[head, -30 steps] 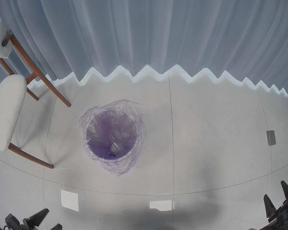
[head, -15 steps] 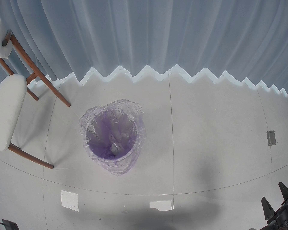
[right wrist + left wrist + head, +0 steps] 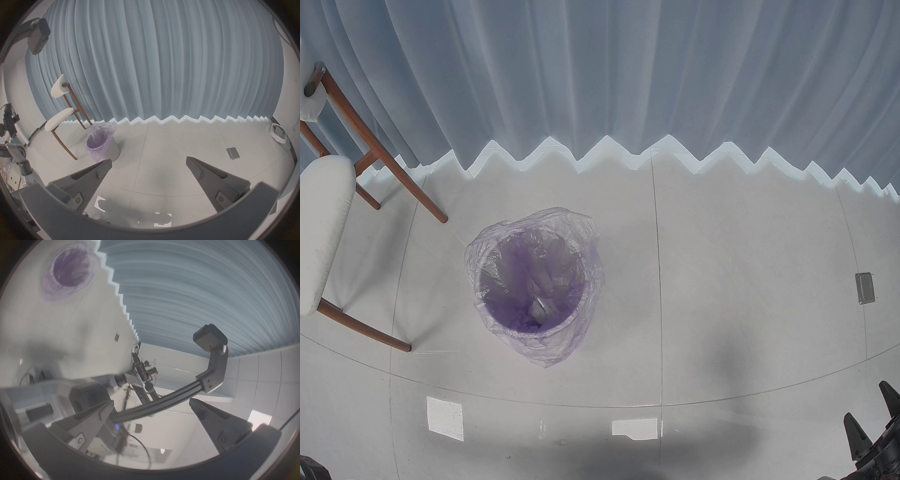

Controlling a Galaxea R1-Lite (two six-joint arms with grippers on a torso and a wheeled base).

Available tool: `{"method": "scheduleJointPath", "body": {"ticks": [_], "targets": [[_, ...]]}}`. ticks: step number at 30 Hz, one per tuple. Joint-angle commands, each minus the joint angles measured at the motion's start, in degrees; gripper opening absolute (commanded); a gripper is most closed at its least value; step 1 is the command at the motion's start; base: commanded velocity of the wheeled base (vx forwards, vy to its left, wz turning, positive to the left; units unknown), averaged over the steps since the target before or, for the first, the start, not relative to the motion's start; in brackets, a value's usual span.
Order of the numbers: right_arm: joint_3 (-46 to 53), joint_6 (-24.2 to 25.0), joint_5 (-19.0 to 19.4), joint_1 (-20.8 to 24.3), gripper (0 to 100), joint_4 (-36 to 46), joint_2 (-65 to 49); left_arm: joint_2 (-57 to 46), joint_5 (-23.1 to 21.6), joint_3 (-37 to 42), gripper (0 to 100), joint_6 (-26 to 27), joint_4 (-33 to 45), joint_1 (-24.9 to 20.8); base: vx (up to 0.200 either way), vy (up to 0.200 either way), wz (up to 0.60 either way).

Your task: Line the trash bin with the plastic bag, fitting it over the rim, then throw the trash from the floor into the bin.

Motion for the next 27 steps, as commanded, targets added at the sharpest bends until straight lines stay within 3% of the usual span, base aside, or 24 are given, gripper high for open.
{"method": "scheduleJointPath", "body": {"ticks": [1, 2, 3, 4, 6, 8, 9, 11, 13, 16, 21, 27], "targets": [[0.04, 0.22, -0.39, 0.19, 100, -0.02, -2.17, -3.07, 33.27, 6.64, 100, 35.45, 2.91, -2.78, 0.0, 0.0, 0.0], [0.04, 0.39, -1.0, 0.19, 100, -0.11, -2.26, -3.07, 39.42, 6.64, 100, 40.64, 5.46, -2.78, 0.0, 0.0, 0.0], [0.04, 0.3, -2.49, 0.19, 100, -0.19, -2.26, -3.07, 51.2, 6.64, 100, 48.11, 9.77, -2.78, 0.0, 0.0, 0.0], [0.04, 0.13, -3.11, 0.19, 100, -0.28, -2.26, -2.99, 55.42, 6.64, 100, 50.3, 10.91, -2.78, 0.0, 0.0, 0.0], [0.22, -0.4, -4.43, 1.6, 100, -0.55, -5.24, -3.07, 75.81, 6.64, 100, 57.25, 12.14, -2.86, 0.0, 0.0, 0.0], [0.39, -1.54, -4.25, 2.04, 100, -1.34, -5.6, -3.16, 83.9, 6.64, 100, 60.06, 11.96, -2.78, 0.0, 0.0, 0.0], [0.75, -3.39, -4.43, 1.95, 100, -2.48, -5.6, -3.16, 89.96, 6.64, 100, 65.68, 12.23, -2.78, 0.0, 0.0, 0.0], [0.92, -3.65, -4.87, 1.95, 100, -2.92, -5.51, -3.16, 97.43, 6.64, 100, 74.39, 13.46, -2.78, 0.0, 0.0, 0.0], [0.92, -1.01, -5.04, 1.95, 100, -2.74, -5.51, -3.16, 101.21, 6.64, 100, 77.99, 13.46, -2.78, 0.0, 0.0, 0.0], [0.66, 3.03, -4.87, 2.04, 100, -2.04, -4.72, -3.16, 101.3, 6.64, 100, 78.96, 13.37, -1.55, 0.0, 0.0, 0.0], [0.48, 1.27, -4.87, 1.77, 100, -1.07, -4.8, -8.44, 101.21, 6.64, 100, 78.6, 13.28, 3.2, 0.0, 0.0, 0.0], [0.57, 2.5, -5.39, 1.86, 100, -1.78, -5.6, -8.35, 99.72, 6.64, 100, 78.34, 13.28, 2.85, 0.0, 0.0, 0.0]]}}
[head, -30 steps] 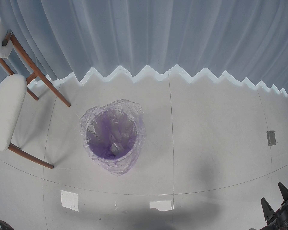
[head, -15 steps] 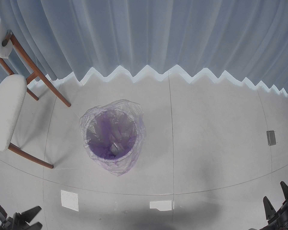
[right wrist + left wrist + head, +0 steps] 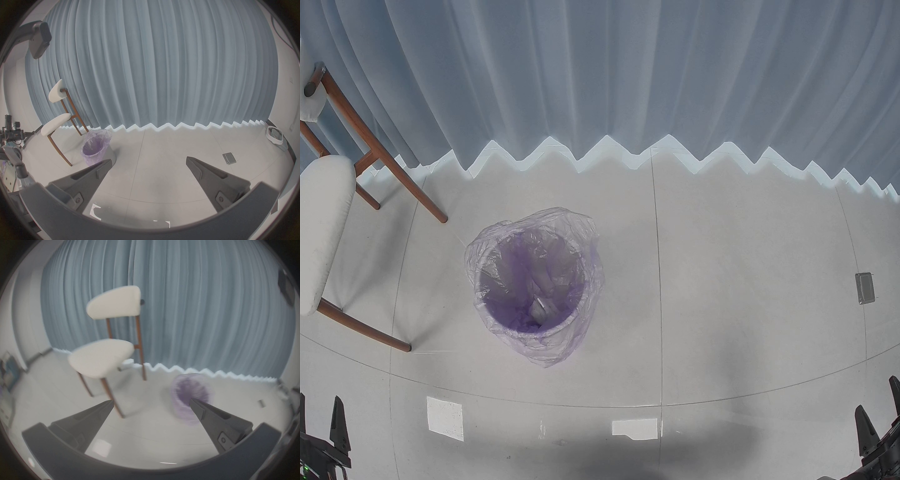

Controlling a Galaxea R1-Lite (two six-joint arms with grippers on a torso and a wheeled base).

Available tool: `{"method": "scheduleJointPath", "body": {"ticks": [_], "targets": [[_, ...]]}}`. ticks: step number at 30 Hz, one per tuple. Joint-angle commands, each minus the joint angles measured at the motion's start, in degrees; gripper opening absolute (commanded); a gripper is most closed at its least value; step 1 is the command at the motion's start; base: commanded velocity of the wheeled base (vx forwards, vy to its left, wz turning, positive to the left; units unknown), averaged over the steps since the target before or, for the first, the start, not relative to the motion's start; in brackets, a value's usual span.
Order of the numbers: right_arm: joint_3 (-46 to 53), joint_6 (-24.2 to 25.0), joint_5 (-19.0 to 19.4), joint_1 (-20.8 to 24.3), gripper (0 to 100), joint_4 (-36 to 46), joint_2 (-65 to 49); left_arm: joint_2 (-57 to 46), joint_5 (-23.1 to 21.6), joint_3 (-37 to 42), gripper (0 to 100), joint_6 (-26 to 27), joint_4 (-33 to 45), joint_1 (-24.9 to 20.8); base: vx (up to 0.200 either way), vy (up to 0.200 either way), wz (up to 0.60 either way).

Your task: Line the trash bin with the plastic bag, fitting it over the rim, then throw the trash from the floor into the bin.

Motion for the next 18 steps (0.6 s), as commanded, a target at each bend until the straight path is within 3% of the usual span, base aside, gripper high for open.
{"method": "scheduleJointPath", "body": {"ticks": [1, 8, 18], "targets": [[0.48, 1.36, -1.16, 0.42, 100, -0.59, -1.57, -3.81, 1.72, 1.04, 100, 5.1, 1.7, 2.46, 0.0, 0.0, 0.0], [0.48, 1.0, -1.07, 0.42, 100, -0.42, -1.57, -3.81, 1.63, 1.04, 100, 3.96, 1.79, 2.46, 0.0, 0.0, 0.0], [0.57, 1.27, -1.07, 0.42, 100, -0.59, -1.57, -3.81, 1.63, 1.04, 100, 3.96, 1.79, 2.46, 0.2, 0.0, 0.0]]}}
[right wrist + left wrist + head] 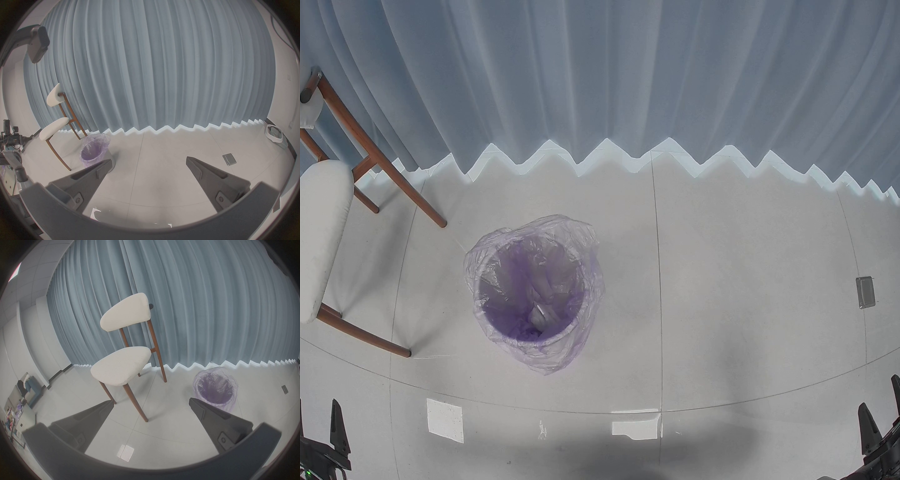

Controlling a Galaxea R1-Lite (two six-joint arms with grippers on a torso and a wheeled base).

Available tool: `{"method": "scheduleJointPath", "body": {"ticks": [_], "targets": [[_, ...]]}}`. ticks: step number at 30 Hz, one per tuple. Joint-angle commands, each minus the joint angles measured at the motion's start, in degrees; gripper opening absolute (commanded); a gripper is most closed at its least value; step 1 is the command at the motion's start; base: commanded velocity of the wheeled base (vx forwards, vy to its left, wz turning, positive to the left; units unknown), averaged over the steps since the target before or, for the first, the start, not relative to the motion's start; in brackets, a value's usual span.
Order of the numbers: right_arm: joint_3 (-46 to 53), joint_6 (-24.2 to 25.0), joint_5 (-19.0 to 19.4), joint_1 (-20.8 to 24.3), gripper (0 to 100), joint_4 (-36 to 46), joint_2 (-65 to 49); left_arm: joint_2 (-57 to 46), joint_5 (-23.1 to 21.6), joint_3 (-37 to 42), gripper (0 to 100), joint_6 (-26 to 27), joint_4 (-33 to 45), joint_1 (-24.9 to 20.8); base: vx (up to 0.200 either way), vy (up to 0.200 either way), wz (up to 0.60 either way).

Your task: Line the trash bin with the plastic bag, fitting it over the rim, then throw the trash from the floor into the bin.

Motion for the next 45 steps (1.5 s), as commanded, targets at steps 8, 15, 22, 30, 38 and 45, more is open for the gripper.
{"method": "scheduleJointPath", "body": {"ticks": [8, 15, 22, 30, 38, 45], "targets": [[0.48, 0.19, 0.04, -0.02, 100, -0.06, -0.79, -0.85, 0.03, 1.01, 100, -2.4, 0.14, 0.0, 0.125, 0.0, 0.0], [0.48, 0.28, 0.04, -0.02, 100, -0.14, -0.79, -0.85, -0.58, 1.01, 100, -3.54, 0.22, 0.0, 0.0, 0.029, 0.0], [0.57, 1.24, -0.05, -0.02, 100, -0.14, -0.79, -0.85, -1.28, 1.01, 100, -6.53, 0.66, 0.0, 0.0, 0.2, 0.0], [0.57, 1.15, -0.05, -0.02, 100, -0.14, -0.79, -0.85, -1.2, 1.01, 100, -4.95, 0.66, 0.08, 0.0, 0.2, 0.0], [0.4, -4.56, 4.7, -0.02, 100, 0.73, -0.79, -0.85, -1.2, 1.01, 100, 2.0, 0.05, 0.08, 0.0, 0.2, 0.0], [-0.31, -3.33, -9.19, -0.02, 100, 5.04, -0.7, -0.85, 1.18, 1.01, 100, -0.9, 0.22, 0.08, 0.0, 0.2, 0.0]]}}
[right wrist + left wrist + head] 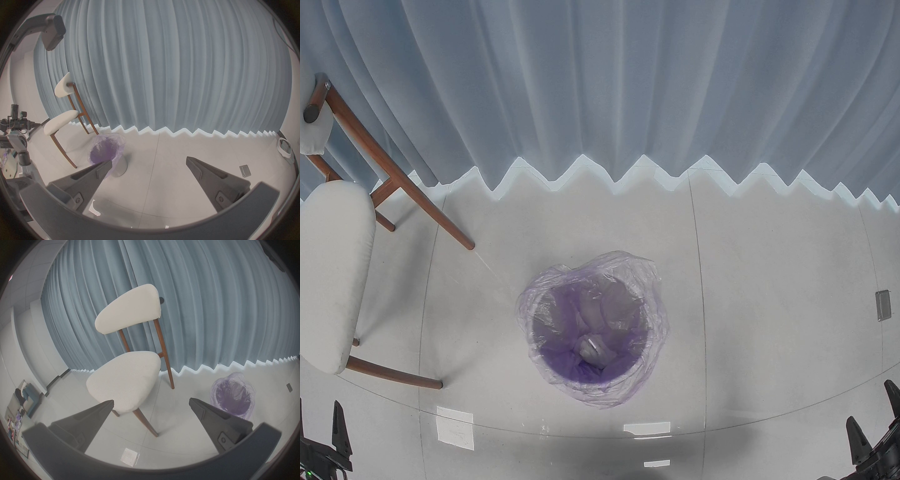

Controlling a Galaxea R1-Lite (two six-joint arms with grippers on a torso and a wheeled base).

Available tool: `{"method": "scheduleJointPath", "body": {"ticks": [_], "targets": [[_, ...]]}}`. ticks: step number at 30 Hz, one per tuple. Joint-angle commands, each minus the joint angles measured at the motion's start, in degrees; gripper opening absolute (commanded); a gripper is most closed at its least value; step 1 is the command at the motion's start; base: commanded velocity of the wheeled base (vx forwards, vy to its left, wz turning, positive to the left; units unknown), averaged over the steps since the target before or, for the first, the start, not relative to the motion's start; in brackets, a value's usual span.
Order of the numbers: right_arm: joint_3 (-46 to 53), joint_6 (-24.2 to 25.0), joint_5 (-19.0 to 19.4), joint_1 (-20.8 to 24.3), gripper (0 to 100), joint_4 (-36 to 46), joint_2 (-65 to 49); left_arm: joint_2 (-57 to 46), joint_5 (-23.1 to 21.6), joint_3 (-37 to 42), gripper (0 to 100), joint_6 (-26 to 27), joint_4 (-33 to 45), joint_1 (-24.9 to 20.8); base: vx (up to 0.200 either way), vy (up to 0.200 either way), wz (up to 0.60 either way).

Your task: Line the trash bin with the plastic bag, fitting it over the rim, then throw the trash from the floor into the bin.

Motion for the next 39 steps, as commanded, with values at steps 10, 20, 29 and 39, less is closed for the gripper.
{"method": "scheduleJointPath", "body": {"ticks": [10, 20, 29, 39], "targets": [[0.37, 0.73, -7.85, 0.25, 100, 1.51, -0.59, -0.79, -4.91, 1.01, 100, -1.52, 0.03, 0.02, 0.0, 0.2, 0.0], [0.46, 2.05, -8.03, 0.16, 100, 1.34, -0.85, -0.79, -4.82, 1.01, 100, -6.09, 0.03, 0.02, 0.0, 0.14, 0.0], [0.46, 2.05, -8.03, 0.16, 100, 1.25, -0.85, -0.79, -5.17, 1.01, 100, -7.59, 0.11, 0.02, 0.0, 0.0, 0.0], [0.55, 2.05, -8.03, 0.16, 100, 0.99, -0.85, -0.79, -5.34, 1.01, 100, -8.82, 0.11, 0.02, -0.08, 0.0, 0.0]]}}
